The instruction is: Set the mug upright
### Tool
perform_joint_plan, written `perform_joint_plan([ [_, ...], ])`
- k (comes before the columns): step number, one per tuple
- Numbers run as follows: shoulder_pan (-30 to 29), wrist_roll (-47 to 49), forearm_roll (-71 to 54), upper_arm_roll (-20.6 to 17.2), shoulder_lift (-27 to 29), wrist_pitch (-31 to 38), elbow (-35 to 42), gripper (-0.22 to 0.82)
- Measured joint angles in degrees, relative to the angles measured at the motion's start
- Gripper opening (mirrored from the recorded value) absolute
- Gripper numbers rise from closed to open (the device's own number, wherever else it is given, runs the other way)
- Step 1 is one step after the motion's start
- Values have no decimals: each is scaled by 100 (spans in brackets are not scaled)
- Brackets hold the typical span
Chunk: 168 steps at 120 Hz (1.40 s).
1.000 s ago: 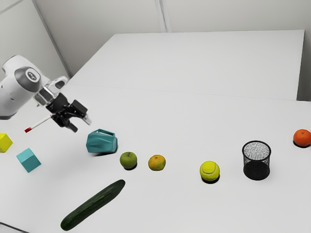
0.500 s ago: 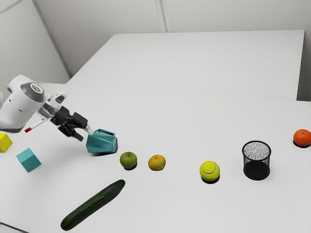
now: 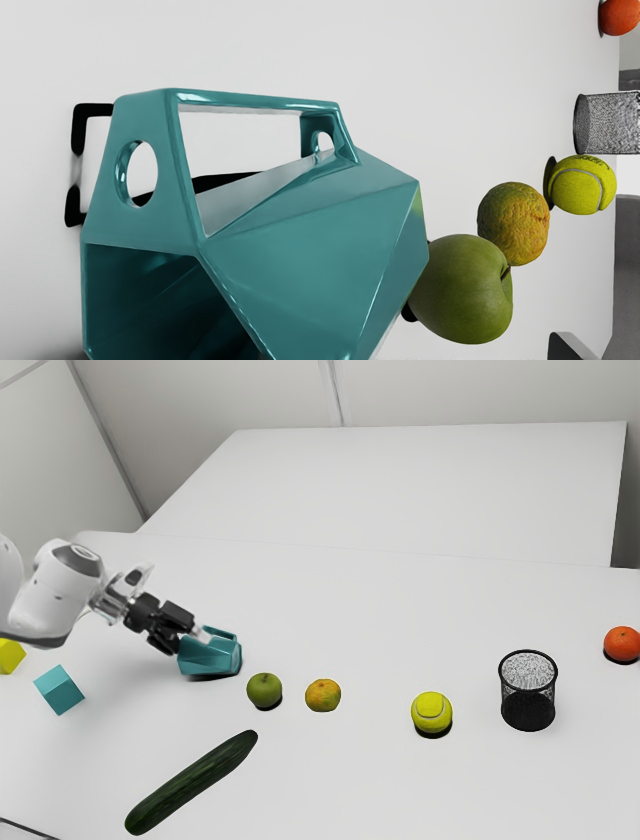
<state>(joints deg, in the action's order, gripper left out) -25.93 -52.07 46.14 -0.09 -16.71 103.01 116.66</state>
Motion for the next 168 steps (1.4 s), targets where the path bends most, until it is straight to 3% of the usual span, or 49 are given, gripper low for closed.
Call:
perform_joint_plan([
  [23, -1, -174, 80, 0, 27, -236, -7, 9],
  [47, -1, -309, 94, 0, 33, -350, -59, -10],
  [85, 90, -421, 8, -77, 272, -291, -66, -17],
  [125, 170, 30, -1892, -1000, 977, 618, 12, -18],
  [168, 179, 893, -3831, -1626, 1403, 1777, 648, -18],
])
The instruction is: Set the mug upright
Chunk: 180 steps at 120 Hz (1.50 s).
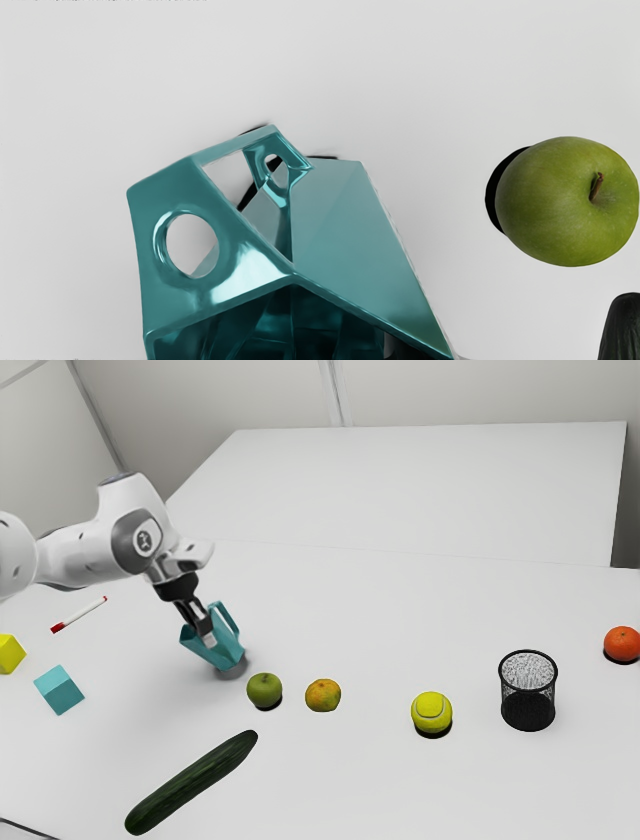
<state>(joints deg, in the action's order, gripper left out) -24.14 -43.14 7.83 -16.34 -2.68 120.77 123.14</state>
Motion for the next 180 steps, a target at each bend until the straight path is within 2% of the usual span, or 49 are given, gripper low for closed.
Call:
perform_joint_plan([
  [20, -45, 326, -233, -233, 317, 320, 352, -18],
  [44, 77, 642, -300, -339, 454, 285, 485, -18],
  [80, 37, 1025, -317, -362, 390, 21, 552, -18],
  [113, -65, 1323, -580, -359, 225, 119, 564, -18],
  [120, -69, 1369, -590, -374, 215, 136, 562, -10],
  [136, -124, 1454, -596, -451, 232, 159, 558, 19],
  [147, -174, 1502, -597, -516, 277, 167, 556, 34],
  [166, -288, 1568, -598, -678, 590, 131, 556, 48],
  [180, -71, 1609, -593, -785, 887, 1, 531, 53],
])
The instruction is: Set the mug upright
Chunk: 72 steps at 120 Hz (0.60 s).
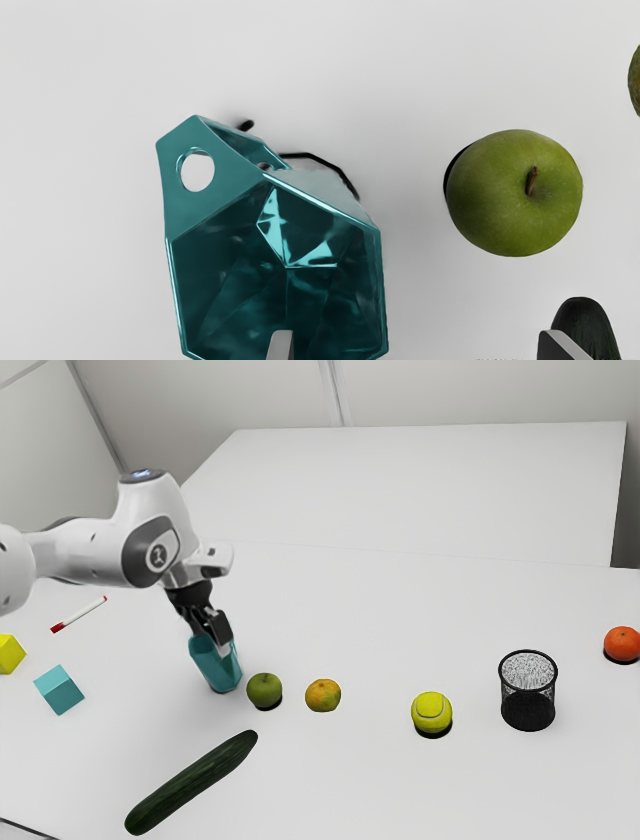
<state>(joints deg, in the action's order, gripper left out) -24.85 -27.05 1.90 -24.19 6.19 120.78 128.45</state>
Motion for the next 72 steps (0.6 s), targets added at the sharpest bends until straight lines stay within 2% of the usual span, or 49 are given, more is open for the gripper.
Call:
perform_joint_plan([
  [21, 30, 100, 3, -94, 199, -343, -317, 57],
  [57, 97, 849, -11, -114, -128, -1311, -2245, 60],
  [63, 358, 977, -13, 109, -163, -1476, -2456, 60],
  [72, 1102, 1149, -14, 770, -330, -1764, -2906, 60],
])
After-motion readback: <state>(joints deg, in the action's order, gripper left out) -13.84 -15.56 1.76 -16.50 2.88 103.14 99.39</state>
